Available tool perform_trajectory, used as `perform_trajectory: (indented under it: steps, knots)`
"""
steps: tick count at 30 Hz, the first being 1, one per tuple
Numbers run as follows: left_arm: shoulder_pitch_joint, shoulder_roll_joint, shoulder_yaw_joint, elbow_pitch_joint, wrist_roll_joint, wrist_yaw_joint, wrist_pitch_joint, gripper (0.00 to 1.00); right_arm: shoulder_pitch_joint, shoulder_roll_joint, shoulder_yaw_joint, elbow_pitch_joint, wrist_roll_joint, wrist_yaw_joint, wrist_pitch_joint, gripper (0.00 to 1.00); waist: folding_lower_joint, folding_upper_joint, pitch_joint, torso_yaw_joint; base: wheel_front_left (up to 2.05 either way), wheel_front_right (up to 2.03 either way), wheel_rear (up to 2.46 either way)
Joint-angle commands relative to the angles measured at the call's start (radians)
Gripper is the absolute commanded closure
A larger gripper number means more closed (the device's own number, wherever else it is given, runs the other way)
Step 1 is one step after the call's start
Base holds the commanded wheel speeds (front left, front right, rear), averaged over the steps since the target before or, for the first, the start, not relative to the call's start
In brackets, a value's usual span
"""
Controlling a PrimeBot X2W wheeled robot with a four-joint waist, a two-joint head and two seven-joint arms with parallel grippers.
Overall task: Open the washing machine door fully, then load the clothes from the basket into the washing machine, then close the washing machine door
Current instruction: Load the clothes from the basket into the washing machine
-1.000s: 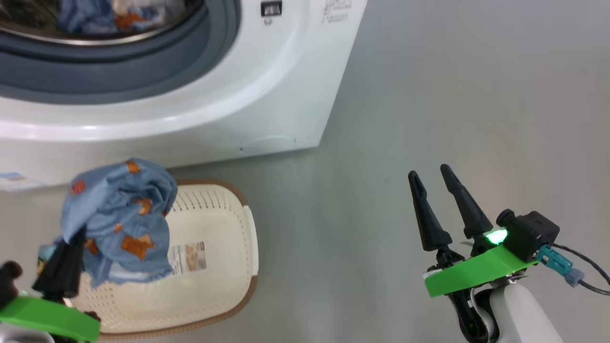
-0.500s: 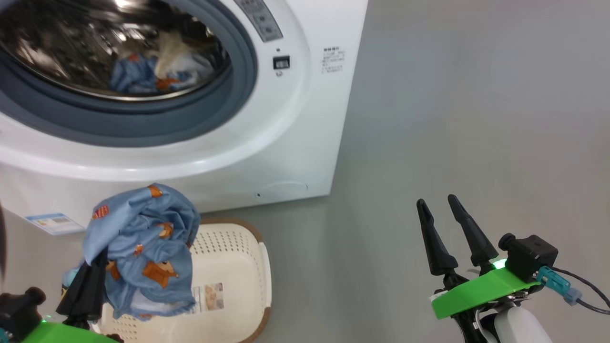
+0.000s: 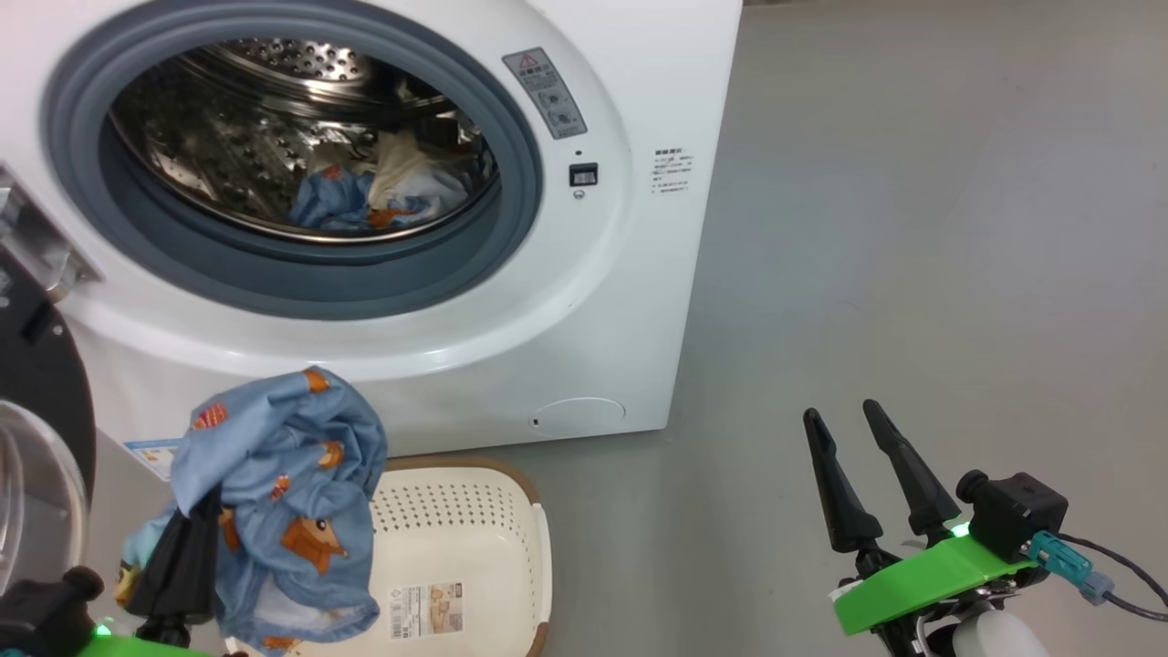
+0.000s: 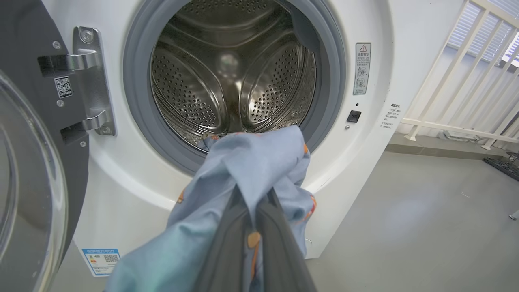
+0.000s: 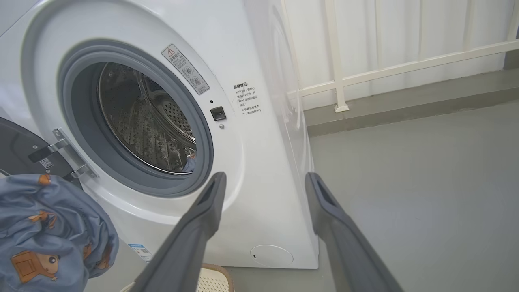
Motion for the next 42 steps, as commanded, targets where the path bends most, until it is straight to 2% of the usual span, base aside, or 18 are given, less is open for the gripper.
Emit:
perform_trajectory:
  steps: [1,17,24,32,42]
  knots:
    - [-0.017,0.018,0.043,-0.032,-0.005,0.011,-0.008,1.00,-0.004,-0.003,0.021,-0.023,0.003,0.003,-0.005,0.00,0.0000,0.0000,-0.007,0.008,0.00,0.00,0.00]
    - [-0.006,0.009,0.041,-0.063,-0.017,0.035,-0.005,1.00,0.004,-0.021,0.032,-0.023,0.008,0.003,-0.005,0.00,0.0000,0.0000,-0.019,0.012,0.00,0.00,0.00]
    - [-0.048,0.029,0.038,-0.081,-0.005,0.030,-0.004,1.00,-0.003,-0.026,0.037,-0.022,0.010,0.003,-0.005,0.00,0.0000,0.0000,-0.005,0.010,0.00,0.00,0.00]
    - [-0.232,0.030,0.044,-0.061,-0.012,0.024,0.012,1.00,-0.019,-0.013,0.043,-0.033,-0.009,0.003,-0.005,0.00,0.0000,0.0000,0.055,0.002,0.00,0.00,0.00]
    - [-0.517,0.059,0.054,0.130,-0.041,-0.007,0.030,1.00,-0.058,0.014,0.069,-0.062,-0.035,0.003,-0.005,0.00,0.0000,0.0000,0.200,-0.069,0.00,0.00,0.00]
